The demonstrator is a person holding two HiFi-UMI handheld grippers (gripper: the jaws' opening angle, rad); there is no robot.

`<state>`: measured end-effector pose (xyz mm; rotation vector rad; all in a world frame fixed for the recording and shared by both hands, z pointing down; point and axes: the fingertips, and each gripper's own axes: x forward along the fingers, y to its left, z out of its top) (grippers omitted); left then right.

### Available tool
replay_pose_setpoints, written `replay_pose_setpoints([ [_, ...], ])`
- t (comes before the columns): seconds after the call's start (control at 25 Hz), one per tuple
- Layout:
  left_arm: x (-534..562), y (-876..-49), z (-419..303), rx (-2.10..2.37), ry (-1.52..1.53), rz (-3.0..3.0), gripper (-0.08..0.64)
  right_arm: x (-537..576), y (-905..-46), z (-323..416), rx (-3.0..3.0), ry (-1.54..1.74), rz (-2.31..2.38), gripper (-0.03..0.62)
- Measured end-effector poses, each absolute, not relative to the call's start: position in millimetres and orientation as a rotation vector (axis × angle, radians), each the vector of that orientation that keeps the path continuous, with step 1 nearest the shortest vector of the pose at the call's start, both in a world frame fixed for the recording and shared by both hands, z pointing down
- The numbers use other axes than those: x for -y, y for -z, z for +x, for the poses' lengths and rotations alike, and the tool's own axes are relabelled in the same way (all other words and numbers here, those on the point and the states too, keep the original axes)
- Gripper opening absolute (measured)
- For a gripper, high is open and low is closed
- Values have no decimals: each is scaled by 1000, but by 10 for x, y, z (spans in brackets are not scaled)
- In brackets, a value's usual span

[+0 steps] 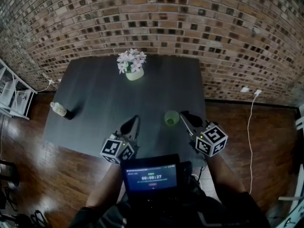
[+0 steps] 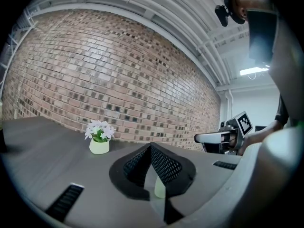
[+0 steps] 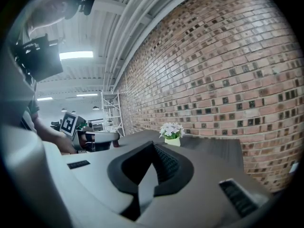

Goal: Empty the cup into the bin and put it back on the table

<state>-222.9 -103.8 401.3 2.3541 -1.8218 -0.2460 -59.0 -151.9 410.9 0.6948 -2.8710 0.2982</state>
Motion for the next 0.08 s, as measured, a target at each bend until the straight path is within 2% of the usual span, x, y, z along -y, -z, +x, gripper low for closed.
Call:
replay_pose_setpoints([
  [0.08,1025,-4009,-2230,1828,247,2349,-9,1518,-4114,-580,2869,-299,696,0],
])
